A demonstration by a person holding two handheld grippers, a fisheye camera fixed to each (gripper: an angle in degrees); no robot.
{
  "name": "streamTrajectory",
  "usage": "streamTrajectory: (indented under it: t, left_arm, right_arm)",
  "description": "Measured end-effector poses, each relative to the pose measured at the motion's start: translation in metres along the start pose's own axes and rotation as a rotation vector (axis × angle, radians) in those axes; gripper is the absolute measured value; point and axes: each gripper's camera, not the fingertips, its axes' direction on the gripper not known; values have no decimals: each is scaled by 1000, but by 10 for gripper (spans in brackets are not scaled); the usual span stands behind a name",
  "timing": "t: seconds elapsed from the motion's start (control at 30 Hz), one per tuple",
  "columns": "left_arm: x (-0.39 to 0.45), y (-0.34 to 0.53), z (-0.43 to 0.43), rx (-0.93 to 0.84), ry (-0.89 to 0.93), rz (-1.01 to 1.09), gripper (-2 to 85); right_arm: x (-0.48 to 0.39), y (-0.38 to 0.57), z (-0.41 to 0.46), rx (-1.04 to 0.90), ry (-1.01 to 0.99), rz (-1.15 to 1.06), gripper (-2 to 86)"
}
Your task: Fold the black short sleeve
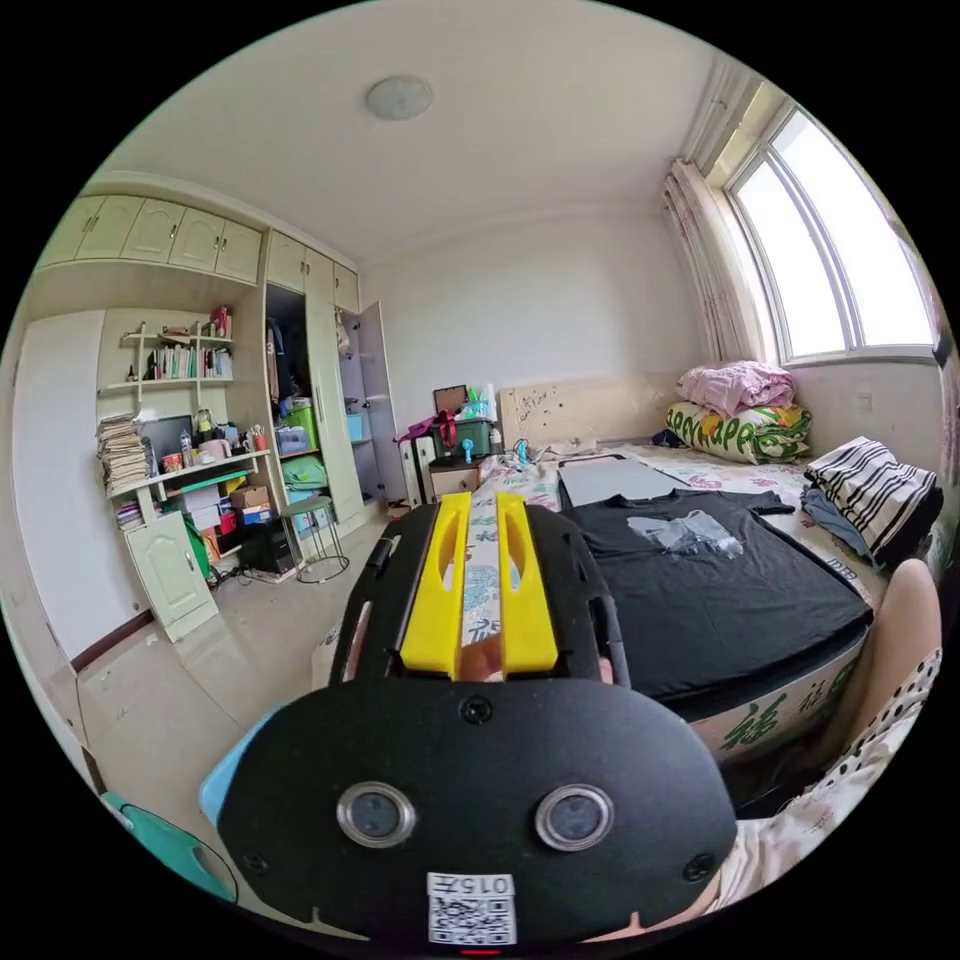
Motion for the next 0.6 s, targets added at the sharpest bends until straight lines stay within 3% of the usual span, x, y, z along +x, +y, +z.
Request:
streamTrajectory:
  t: [0.1,0.37,0.6]
  left_arm:
    - [-10,-8,-33,-11,50,0,43]
    - [-50,-50,-82,-73,139,-75,59]
    - [-68,-101,-84,-117,154,-45,60]
  right_arm:
    - [-19,-66,-18,121,-130,101,-7]
    - [-24,-158,-24,341,-191,186,-7]
    - [5,-220,49,324,-250,218,-7]
